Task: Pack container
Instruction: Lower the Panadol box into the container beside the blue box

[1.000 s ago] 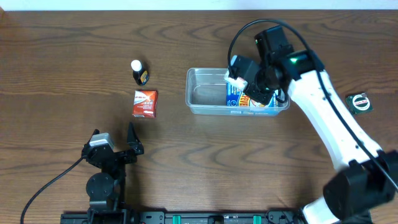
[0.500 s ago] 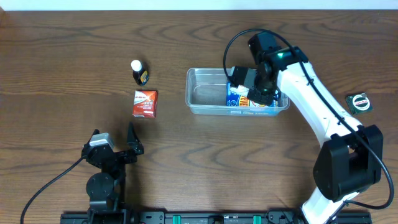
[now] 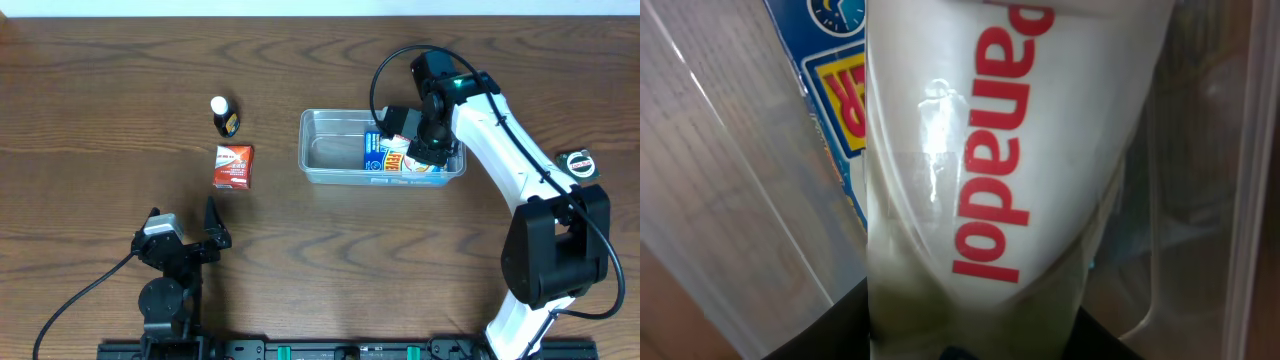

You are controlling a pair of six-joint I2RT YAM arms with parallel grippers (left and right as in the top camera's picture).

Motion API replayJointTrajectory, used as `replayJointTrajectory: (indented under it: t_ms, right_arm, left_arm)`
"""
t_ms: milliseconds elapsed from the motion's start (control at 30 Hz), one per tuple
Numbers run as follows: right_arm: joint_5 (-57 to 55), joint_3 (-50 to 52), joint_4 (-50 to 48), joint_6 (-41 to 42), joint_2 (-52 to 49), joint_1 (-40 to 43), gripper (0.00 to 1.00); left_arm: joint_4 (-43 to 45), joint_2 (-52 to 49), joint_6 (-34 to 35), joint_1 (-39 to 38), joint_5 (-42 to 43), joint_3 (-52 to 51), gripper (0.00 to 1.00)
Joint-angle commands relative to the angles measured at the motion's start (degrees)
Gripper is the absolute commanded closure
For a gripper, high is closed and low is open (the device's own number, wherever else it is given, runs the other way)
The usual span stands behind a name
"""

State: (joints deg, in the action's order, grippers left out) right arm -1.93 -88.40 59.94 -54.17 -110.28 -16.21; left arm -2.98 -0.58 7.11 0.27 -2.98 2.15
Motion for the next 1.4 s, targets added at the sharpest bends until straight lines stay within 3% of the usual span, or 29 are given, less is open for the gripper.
replayJointTrajectory:
  t_ms: [0, 367, 567, 800, 1100, 1367]
  right_arm:
    - [0.4, -0.7, -0.7, -2.3, -1.6, 0.9, 0.57]
    - [-1.3, -0.7, -1.9, -5.3, -4.0, 2.4, 0.57]
    - [-1.3, -0.7, -2.5, -5.2, -4.1, 2.5, 0.39]
    - [-1.2, -0.7, -3.3, -2.3, -4.1, 2.3, 0.34]
    - [-1.0, -0.9, -3.8, 6.5, -3.7, 2.2, 0.39]
    - [-1.0, -0.8, -4.7, 15.2, -3.7, 2.4, 0.58]
  left_arm:
    - [-0.8, 0.3, 0.1, 0.2, -0.7, -1.9, 0.02]
    - [-0.8, 0.3, 0.0, 0.2, -0.7, -1.9, 0.02]
    - [-0.8, 0.3, 0.1, 0.2, -0.7, -1.9, 0.02]
    - [-0.8, 0.3, 0.1, 0.2, -0.7, -1.9, 0.02]
    - [-0.8, 0.3, 0.1, 0.2, -0.7, -1.9, 0.02]
    - [-0.8, 0.3, 0.0, 0.2, -0.7, -1.9, 0.02]
